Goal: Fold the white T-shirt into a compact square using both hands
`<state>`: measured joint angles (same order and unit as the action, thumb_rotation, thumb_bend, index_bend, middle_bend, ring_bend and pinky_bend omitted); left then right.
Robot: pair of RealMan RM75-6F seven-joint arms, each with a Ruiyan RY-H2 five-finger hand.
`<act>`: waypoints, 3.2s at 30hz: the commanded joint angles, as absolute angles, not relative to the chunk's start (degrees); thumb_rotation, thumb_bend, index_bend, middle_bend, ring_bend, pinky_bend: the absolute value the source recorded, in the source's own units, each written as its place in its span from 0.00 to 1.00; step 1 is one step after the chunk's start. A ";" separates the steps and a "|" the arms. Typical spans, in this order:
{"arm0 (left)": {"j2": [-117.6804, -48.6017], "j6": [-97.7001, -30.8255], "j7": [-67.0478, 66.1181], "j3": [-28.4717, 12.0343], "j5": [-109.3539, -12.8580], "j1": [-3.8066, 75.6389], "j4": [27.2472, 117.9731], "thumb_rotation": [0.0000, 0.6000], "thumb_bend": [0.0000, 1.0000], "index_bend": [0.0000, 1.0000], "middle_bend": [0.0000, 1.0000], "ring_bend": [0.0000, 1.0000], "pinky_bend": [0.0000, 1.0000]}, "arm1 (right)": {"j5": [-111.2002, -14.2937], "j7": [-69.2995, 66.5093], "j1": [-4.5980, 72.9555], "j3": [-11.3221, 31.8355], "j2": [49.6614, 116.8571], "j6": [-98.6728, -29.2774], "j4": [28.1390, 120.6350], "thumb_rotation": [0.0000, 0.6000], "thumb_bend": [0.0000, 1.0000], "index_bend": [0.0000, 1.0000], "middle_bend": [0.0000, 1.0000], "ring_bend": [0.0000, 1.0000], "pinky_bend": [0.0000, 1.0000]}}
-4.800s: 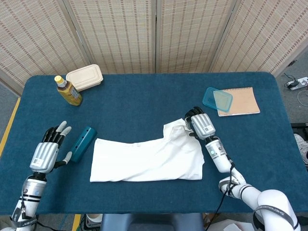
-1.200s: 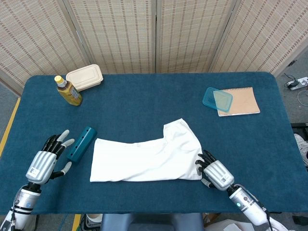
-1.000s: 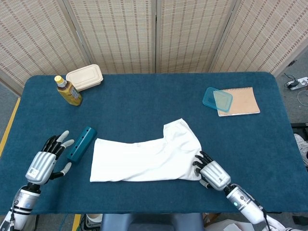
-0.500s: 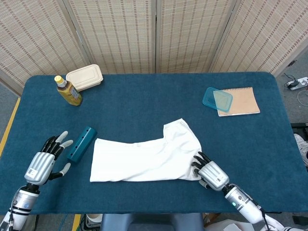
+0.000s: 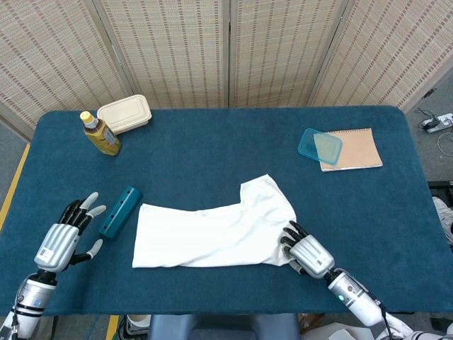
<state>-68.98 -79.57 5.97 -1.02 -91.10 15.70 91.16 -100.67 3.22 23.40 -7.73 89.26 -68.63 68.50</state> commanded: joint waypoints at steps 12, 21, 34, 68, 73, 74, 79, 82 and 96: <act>-69.16 -79.61 6.24 -1.36 -91.25 15.98 91.07 1.00 0.37 0.19 0.00 0.00 0.00 | -101.47 1.77 22.42 -8.72 86.65 -71.49 68.88 1.00 0.45 0.62 0.35 0.17 0.00; -69.24 -79.20 5.67 -1.17 -91.45 16.18 91.52 1.00 0.37 0.19 0.00 0.00 0.00 | -101.31 2.17 21.40 -9.66 83.42 -72.08 70.69 1.00 0.46 0.64 0.36 0.17 0.00; -69.25 -78.99 5.11 -1.14 -91.29 16.22 91.82 1.00 0.37 0.19 0.00 0.00 0.00 | -101.16 2.55 20.58 -9.77 80.98 -72.67 71.54 1.00 0.50 0.64 0.37 0.17 0.00; -69.45 -72.57 5.20 -0.55 -100.00 25.23 79.39 1.00 0.37 0.24 0.00 0.00 0.00 | -97.87 6.69 19.53 -0.53 67.22 -82.60 88.58 1.00 0.07 0.00 0.10 0.02 0.00; -71.99 -72.48 6.51 0.90 -105.87 29.17 72.11 1.00 0.37 0.26 0.00 0.00 0.00 | -97.21 7.68 19.00 0.73 65.01 -83.56 91.22 1.00 0.07 0.00 0.11 0.02 0.00; -72.64 -72.48 6.30 1.04 -106.38 29.62 70.89 1.00 0.37 0.26 0.00 0.00 0.00 | -97.15 7.88 18.83 0.73 64.76 -83.60 91.57 1.00 0.07 0.00 0.12 0.02 0.00; -76.42 -73.07 5.36 2.46 -109.79 32.00 63.98 1.00 0.37 0.26 0.00 0.00 0.00 | -96.97 8.23 17.71 0.59 64.46 -84.14 92.46 1.00 0.07 0.00 0.12 0.02 0.00; -79.65 -74.12 5.33 2.92 -110.81 32.87 58.98 1.00 0.33 0.26 0.00 0.00 0.00 | -97.01 8.31 17.18 0.63 64.56 -84.53 92.55 1.00 0.07 0.00 0.12 0.02 0.00; -92.41 -81.10 9.43 5.24 -111.75 34.13 37.87 1.00 0.19 0.26 0.00 0.00 0.00 | -96.88 8.21 15.64 1.14 64.43 -85.30 92.90 1.00 0.07 0.00 0.13 0.02 0.00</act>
<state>-90.64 -79.64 8.21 4.62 -111.70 34.00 39.93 -96.91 8.24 15.67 1.12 64.42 -85.30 92.92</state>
